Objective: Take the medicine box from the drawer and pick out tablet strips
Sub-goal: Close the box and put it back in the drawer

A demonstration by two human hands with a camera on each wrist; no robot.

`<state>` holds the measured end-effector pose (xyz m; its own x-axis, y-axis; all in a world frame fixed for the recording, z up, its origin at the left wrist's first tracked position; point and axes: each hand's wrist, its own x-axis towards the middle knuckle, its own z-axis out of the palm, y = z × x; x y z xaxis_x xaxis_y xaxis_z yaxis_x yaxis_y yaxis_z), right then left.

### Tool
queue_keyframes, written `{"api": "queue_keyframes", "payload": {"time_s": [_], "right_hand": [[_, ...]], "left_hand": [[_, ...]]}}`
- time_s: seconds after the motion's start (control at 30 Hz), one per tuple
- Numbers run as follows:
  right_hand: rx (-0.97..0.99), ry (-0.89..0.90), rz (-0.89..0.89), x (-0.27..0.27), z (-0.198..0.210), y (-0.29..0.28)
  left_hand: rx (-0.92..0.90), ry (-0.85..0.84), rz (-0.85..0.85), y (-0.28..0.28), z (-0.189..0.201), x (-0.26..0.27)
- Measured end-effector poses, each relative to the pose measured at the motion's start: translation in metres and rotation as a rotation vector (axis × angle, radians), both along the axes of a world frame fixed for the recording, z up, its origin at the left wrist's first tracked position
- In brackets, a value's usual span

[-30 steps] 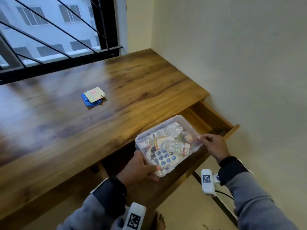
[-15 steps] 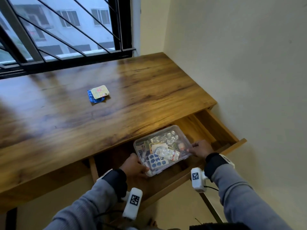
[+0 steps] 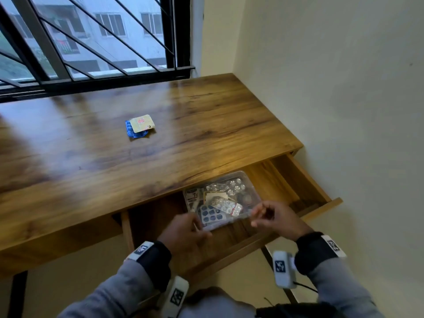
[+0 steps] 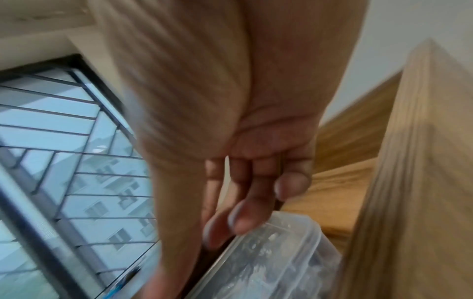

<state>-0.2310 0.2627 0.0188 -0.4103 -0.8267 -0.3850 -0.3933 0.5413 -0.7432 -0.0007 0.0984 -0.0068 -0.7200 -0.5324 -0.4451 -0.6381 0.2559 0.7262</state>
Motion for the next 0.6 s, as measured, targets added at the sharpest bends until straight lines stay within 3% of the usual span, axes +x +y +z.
{"api": "queue_keyframes", "payload": {"time_s": [0.07,0.13,0.17,0.27,0.37,0.47,0.6], "right_hand": [[0.159,-0.042,0.2,0.011,0.01,0.014],[0.263,0.142,0.334,0.018,0.005,0.019],[0.233,0.257,0.351,0.019,0.001,0.019],[0.064,0.444,0.382,0.019,-0.013,0.021],[-0.025,0.507,0.341,0.017,-0.02,0.024],[-0.078,0.562,0.27,0.017,-0.026,0.016],[-0.134,0.611,0.2,0.014,-0.032,-0.008]], "left_hand": [[-0.008,-0.076,-0.326,0.021,0.008,-0.001],[-0.167,-0.161,-0.571,0.034,0.007,-0.002],[-0.244,-0.161,-0.607,0.037,0.005,-0.001],[-0.315,-0.085,-0.547,0.038,-0.003,0.003],[-0.384,-0.036,-0.47,0.032,-0.011,0.006],[-0.607,0.055,-0.393,0.022,-0.019,0.009],[-0.845,0.033,-0.304,0.01,-0.02,0.014]]}}
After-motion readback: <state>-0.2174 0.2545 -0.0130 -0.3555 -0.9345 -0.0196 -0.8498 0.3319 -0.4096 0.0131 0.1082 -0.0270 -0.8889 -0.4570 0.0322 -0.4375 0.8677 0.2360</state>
